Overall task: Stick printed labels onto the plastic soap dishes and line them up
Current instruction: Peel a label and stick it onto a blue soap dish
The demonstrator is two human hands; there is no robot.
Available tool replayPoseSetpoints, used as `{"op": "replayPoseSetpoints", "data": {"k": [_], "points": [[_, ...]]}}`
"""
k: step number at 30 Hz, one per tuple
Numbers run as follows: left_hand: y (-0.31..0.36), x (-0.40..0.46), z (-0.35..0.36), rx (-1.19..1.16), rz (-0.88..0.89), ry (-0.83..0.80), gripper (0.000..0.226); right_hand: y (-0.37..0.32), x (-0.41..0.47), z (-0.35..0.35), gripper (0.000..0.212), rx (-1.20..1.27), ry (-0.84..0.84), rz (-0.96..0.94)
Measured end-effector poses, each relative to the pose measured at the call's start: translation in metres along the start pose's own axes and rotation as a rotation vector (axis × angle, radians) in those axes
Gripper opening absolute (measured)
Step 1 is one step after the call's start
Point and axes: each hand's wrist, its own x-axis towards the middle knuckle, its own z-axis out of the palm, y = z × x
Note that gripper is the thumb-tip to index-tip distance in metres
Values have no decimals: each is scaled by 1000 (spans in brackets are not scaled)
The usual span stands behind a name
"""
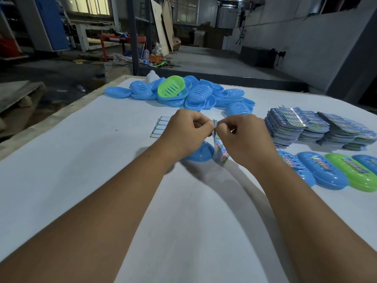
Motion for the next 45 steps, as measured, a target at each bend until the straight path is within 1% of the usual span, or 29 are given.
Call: {"op": "replayPoseSetpoints", "data": {"k": [2,6,11,15,19,25,27,30,36,40,42,45], "points": [[0,0,-1,-11,-10,4,14,0,0,0,29,38,2,0],[1,0,0,2,-44,27,15,4,2,1,26,99,-2,27],[3,4,-2,20,-95,87,19,9,6,2,32,183,-18,99],[2,8,-3,24,-123,119,17,13,10,2,33,237,-7,158],[-2,9,-2,130,-97,124,16,18,12,2,35,278,12,219],[-2,7,-4,325,4,199,18,23,14,1,33,211,11,241],[-2,6,-5,338,28,200,19,24,14,1,32,188,10,238],[-1,7,-7,335,21,201,21,28,15,-1,32,188,19,268],[-2,9,-12,331,-29,205,21,35,15,-4,32,153,52,303],[-9,15,-20,365,-135,245,19,35,15,-5,35,142,59,330],[-14,19,-28,415,-194,263,24,33,16,-3,37,139,52,332],[-24,24,-40,605,-260,294,35,31,15,0,39,143,46,332]]}}
